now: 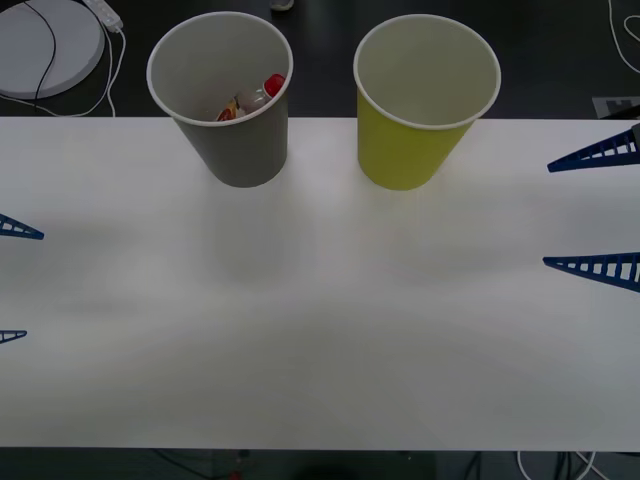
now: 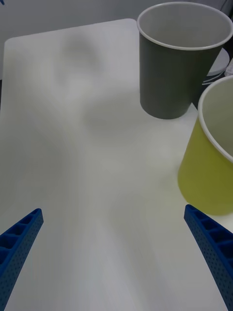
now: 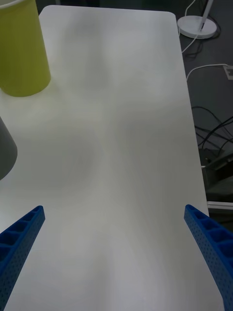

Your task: Put the can into the green bin and the plastic bottle into the gray bin

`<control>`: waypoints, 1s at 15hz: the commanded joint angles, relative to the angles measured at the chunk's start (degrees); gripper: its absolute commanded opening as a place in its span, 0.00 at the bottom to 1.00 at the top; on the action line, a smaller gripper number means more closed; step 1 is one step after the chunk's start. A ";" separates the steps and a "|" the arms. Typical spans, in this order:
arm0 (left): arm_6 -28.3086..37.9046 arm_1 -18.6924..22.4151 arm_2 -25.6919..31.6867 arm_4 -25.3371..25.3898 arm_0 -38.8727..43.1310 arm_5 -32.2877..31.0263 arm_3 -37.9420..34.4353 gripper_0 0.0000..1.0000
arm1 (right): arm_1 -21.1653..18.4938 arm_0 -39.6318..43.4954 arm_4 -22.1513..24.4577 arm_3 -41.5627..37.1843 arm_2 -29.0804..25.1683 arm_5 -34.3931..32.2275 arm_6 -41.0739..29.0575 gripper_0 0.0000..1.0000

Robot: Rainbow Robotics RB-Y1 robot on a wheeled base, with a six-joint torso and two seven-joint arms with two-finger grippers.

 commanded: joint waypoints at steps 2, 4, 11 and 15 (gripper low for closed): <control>0.00 0.00 0.00 0.00 0.00 0.00 0.00 1.00 | 0.01 2.80 -7.11 4.25 0.00 -2.86 10.75 1.00; 0.00 0.00 0.00 0.00 0.00 0.00 0.00 1.00 | 0.01 2.80 -9.49 6.89 0.00 -6.11 15.06 1.00; 0.00 0.00 0.00 0.00 0.00 0.00 0.00 1.00 | 0.37 4.73 -12.65 9.00 0.00 -10.16 19.80 1.00; 0.00 0.00 0.00 0.00 0.00 0.00 0.00 1.00 | 0.45 4.82 -12.65 8.73 0.44 -10.16 19.89 1.00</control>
